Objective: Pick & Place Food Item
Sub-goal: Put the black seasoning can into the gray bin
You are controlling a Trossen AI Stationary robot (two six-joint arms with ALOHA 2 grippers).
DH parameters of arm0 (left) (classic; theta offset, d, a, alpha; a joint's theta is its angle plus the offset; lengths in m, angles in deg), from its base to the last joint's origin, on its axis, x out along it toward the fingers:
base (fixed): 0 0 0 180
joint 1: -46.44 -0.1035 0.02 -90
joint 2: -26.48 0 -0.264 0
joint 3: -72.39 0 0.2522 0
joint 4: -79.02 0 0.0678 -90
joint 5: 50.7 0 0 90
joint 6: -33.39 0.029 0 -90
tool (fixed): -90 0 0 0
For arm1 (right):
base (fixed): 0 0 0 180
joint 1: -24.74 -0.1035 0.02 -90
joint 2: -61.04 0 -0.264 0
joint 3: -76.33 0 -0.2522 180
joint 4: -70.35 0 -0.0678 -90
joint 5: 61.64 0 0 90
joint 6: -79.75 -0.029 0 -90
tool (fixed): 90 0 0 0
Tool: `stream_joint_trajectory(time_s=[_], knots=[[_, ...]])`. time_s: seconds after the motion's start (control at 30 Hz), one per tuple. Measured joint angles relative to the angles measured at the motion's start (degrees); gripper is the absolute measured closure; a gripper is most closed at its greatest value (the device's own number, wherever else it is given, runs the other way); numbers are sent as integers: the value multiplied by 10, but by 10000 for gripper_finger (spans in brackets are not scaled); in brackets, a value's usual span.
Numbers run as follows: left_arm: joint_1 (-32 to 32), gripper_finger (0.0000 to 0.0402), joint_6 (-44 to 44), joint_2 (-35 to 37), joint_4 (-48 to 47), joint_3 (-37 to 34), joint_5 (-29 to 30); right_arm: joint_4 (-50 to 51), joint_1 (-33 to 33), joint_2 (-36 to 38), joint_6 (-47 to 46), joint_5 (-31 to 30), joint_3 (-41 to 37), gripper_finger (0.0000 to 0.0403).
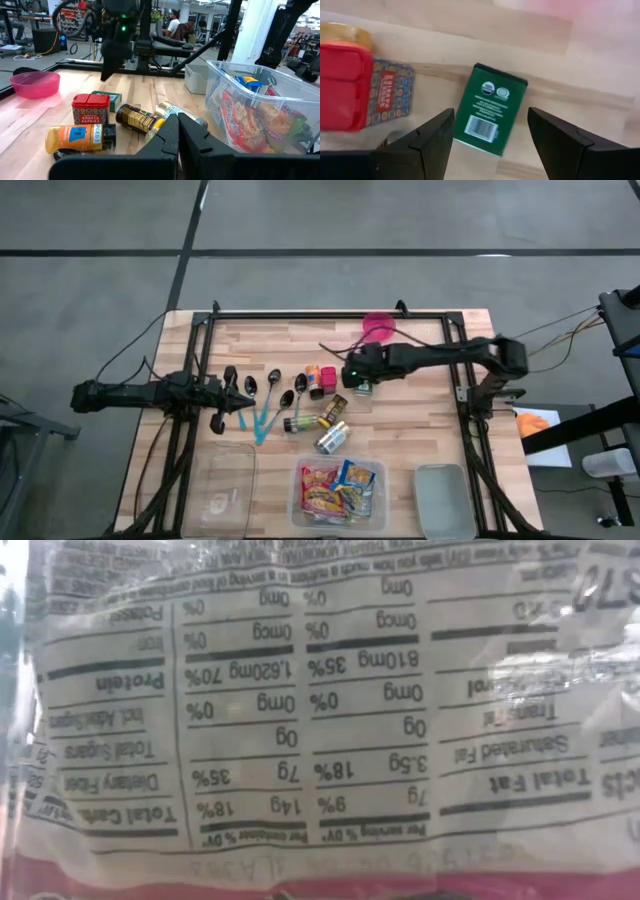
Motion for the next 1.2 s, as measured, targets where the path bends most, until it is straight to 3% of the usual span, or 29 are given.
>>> stream_joint_trajectory(time_s=[0.33,0.7,1.2], knots=[[0,401,0,0,0,0,0,5,0,-71,51,0,61,150],[0,401,0,0,0,0,0,18,2,-63,-20,0,40,50],[0,401,0,0,0,0,0,-56,2,-62,-78,7,-24,45]])
